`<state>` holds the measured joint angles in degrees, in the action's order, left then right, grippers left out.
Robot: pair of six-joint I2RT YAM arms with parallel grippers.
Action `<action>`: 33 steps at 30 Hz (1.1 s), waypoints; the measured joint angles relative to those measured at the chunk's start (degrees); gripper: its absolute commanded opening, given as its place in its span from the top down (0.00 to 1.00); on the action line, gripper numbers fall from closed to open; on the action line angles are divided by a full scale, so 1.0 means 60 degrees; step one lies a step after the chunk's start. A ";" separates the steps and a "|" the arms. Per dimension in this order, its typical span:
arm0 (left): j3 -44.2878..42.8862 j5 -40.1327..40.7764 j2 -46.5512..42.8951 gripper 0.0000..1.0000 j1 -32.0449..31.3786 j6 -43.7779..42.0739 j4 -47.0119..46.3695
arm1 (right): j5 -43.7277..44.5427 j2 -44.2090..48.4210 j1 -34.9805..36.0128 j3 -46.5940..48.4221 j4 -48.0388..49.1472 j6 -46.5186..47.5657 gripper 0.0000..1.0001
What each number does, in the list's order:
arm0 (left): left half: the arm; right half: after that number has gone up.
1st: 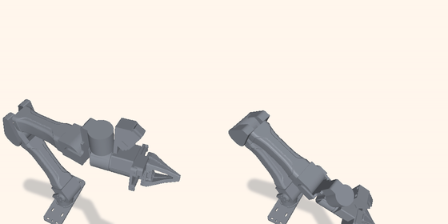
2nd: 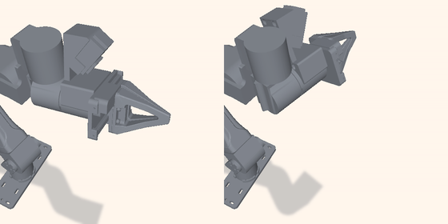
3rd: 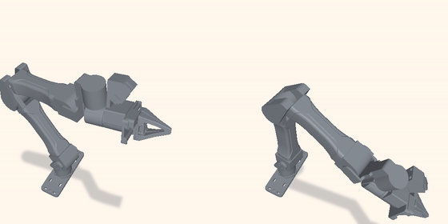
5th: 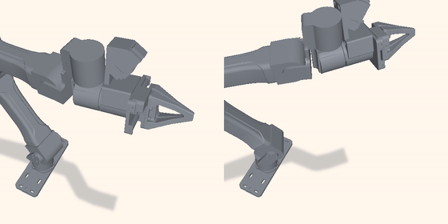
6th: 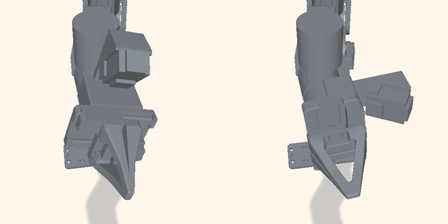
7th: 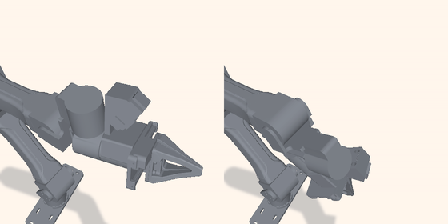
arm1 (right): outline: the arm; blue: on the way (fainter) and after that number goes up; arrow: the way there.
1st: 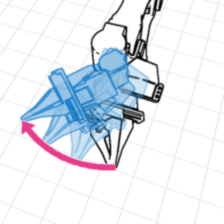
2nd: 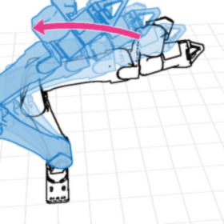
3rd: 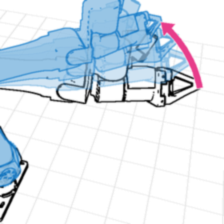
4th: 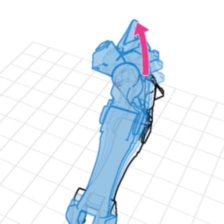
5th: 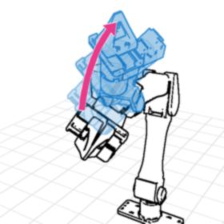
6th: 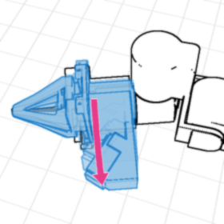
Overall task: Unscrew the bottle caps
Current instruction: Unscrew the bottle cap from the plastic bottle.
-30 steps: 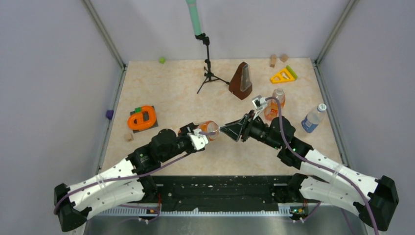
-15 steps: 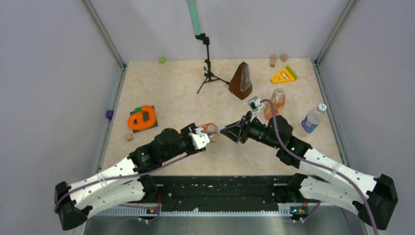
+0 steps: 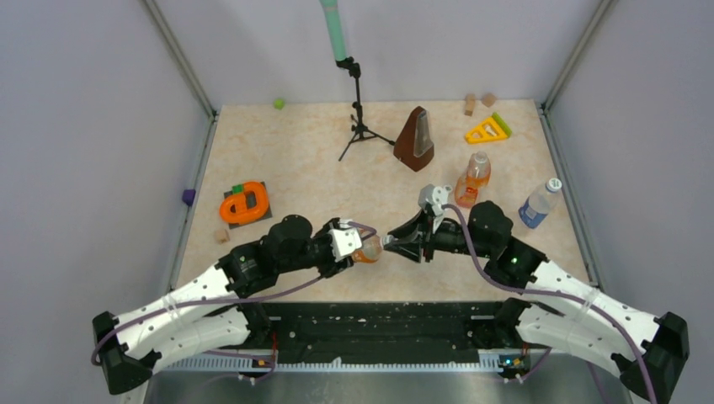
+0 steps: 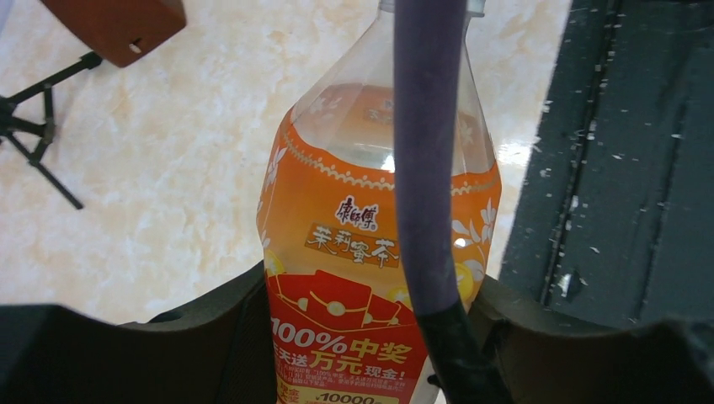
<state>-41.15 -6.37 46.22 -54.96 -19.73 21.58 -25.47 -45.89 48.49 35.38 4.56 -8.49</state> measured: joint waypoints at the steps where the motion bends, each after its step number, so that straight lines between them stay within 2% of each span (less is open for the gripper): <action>1: 0.0000 -0.0280 -0.0102 1.00 0.0058 0.0051 0.0131 | -0.0342 0.0026 -0.0004 0.0004 -0.0040 0.0266 1.00; 8: -0.0029 -0.1829 -0.0605 1.00 0.0412 0.0339 0.0441 | -0.1916 0.0393 0.0004 0.0080 -0.0168 0.1770 1.00; 11: -0.0080 -0.2058 -0.0616 1.00 0.0455 0.0393 0.0419 | -0.2113 0.0441 0.0007 0.0193 -0.0229 0.1989 0.55; 14: -0.0084 -0.1865 -0.0616 1.00 0.0484 0.0368 0.0317 | -0.2069 0.0463 0.0007 0.0208 -0.0160 0.1585 0.28; 15: -0.0069 -0.1606 -0.0619 1.00 0.0503 0.0328 0.0178 | -0.1985 0.0517 0.0011 0.0142 -0.0036 0.1282 0.25; 22: 0.0226 0.0521 -0.0612 1.00 0.0725 -0.0058 -0.0973 | -0.0426 0.1519 0.0091 -0.0412 0.0452 -0.0929 0.24; 27: 0.0310 0.1045 -0.0616 1.00 0.0492 -0.0273 -0.1209 | 0.1260 0.1548 0.0091 -0.0273 0.0412 -0.2160 0.35; 33: 0.0412 0.1224 -0.0616 1.00 -0.0062 -0.0674 -0.1457 | 0.2473 0.0805 0.0091 -0.0248 0.1045 -0.3621 0.39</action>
<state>-38.68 0.97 42.52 -55.33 -23.77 12.84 -10.63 -41.06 49.04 33.89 10.83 -30.22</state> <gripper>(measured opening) 0.590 0.634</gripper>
